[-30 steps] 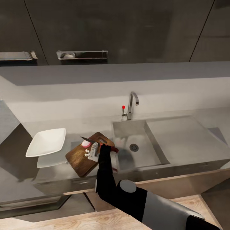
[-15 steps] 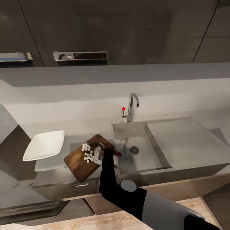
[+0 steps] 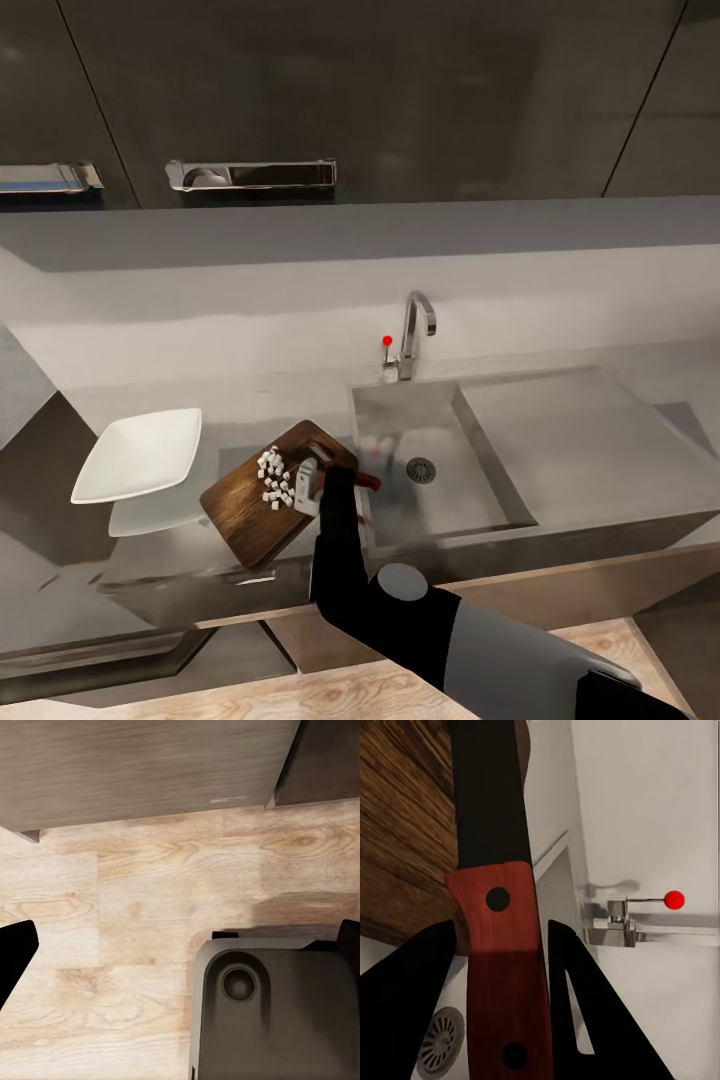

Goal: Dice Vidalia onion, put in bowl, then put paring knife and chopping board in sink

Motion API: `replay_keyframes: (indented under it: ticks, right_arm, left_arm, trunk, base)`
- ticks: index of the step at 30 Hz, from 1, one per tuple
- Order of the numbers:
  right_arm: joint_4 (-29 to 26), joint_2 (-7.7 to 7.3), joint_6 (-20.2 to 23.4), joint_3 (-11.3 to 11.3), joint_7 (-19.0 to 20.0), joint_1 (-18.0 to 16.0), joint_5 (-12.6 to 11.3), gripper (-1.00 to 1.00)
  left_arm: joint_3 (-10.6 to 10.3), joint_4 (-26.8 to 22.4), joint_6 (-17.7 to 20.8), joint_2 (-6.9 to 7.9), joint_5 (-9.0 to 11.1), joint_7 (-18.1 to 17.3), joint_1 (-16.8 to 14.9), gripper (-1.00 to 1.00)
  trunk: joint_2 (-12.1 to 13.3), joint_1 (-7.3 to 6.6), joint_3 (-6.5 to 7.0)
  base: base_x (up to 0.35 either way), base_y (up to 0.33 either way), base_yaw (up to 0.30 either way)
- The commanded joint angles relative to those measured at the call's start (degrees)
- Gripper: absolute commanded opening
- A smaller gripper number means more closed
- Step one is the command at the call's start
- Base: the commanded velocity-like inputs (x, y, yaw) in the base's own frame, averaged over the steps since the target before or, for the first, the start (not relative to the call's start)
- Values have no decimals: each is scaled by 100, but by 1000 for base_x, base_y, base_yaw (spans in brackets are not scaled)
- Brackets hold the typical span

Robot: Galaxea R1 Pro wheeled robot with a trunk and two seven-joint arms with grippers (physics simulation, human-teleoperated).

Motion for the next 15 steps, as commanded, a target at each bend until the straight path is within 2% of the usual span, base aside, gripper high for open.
replay_keyframes:
  ticks: [1,5,7,8,9,10,11,15]
  right_arm:
    - [-10,1,29,21,-49,-10,-23,-100]
    - [-72,1,13,-49,-90,-10,6,-100]
    - [-147,1,9,-222,-99,-10,10,-100]
    - [-196,1,5,-394,-98,-10,11,-100]
    - [-274,1,1,-627,-95,-10,12,-100]
    - [-569,1,-62,-1222,-73,-10,13,-100]
    - [-859,1,-129,-1717,-58,-10,13,-100]
    - [-1568,1,-208,-3014,44,-10,-2,-100]
  left_arm:
    - [-51,-14,-5,4,51,24,4,100]
    - [-51,-15,-5,4,51,24,4,100]
    - [-51,-14,-5,3,51,24,4,100]
    - [-51,-14,-5,3,51,24,4,100]
    - [-51,-14,-5,3,51,24,4,100]
    - [-51,-14,-5,3,51,24,4,100]
    - [-51,-14,-5,3,51,24,4,100]
    - [-51,-14,-5,3,51,24,4,100]
  trunk:
    - [-10,3,-9]
    - [-10,3,-9]
    - [-10,3,-9]
    - [-10,3,-9]
    - [-10,3,-9]
    - [-10,3,-9]
    - [-10,3,-9]
    - [-10,3,-9]
  base:
    - [0,0,0]
    - [0,0,0]
    - [0,0,0]
    - [0,0,0]
    - [0,0,0]
    - [0,0,0]
    - [0,0,0]
    - [0,0,0]
